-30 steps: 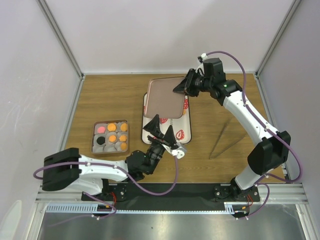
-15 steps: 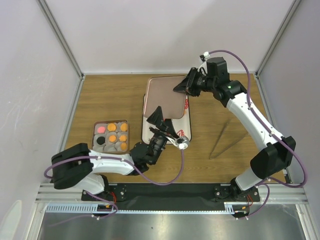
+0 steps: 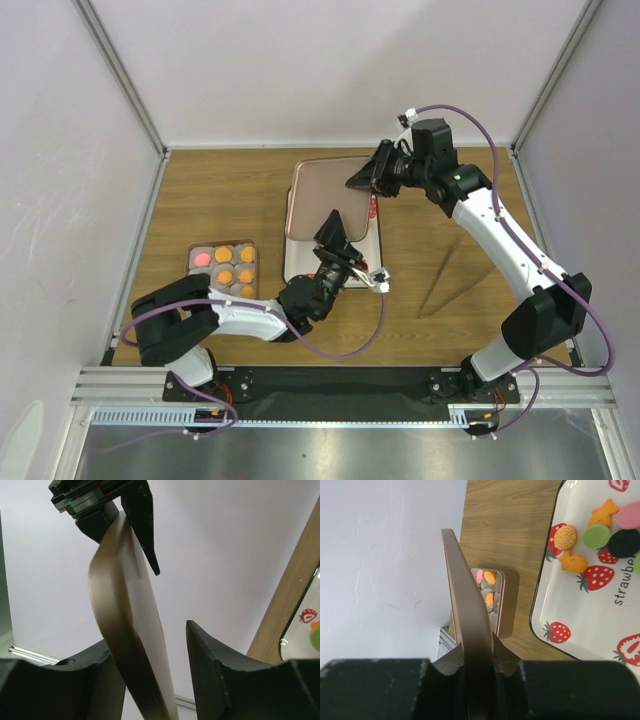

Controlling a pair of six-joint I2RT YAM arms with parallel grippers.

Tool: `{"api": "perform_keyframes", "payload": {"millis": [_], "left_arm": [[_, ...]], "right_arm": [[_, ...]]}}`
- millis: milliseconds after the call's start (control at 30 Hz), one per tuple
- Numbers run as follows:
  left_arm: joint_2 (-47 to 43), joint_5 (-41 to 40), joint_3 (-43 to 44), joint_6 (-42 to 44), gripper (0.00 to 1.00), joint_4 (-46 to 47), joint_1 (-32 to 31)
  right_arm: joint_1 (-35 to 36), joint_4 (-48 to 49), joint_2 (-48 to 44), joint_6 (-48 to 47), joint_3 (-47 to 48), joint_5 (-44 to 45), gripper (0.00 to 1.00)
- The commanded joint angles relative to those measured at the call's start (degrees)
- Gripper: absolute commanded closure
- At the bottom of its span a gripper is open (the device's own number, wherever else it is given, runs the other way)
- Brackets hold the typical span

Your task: Pack the cookies

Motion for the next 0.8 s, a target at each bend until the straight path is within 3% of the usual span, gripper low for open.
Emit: {"api": "perform_keyframes", "payload": {"millis": [0,433,600,700,767], "left_arm": [[-1.4,0.1,3.5,0.0,0.50,22.6,1.1],[-10.3,-4.1,5.0,-14.2,0.81,8.7,2.0],[-11.7,-5.4,5.6,-17.1,1.00,7.3,2.0],[-13.8,-5.9,5.8,-20.5,1.00,3.1,1.9],[-16.6,-6.0,6.1,-23.6,1.00,-1.0,1.9]], "right_arm": [[0.8,2.7,-2.6,1.1,0.6,-1.5,0.95],[1.6,3.8,-2.4,2.2,0.9,-0.9,0.94],[2.1,4.0,-2.7,2.5,0.9,-0.2,0.89],[2.1,4.3,-2.9,2.1,1.3,0.2,0.71],[2.1,4.1,-2.9,0.7,2.1,1.0,0.54]]}}
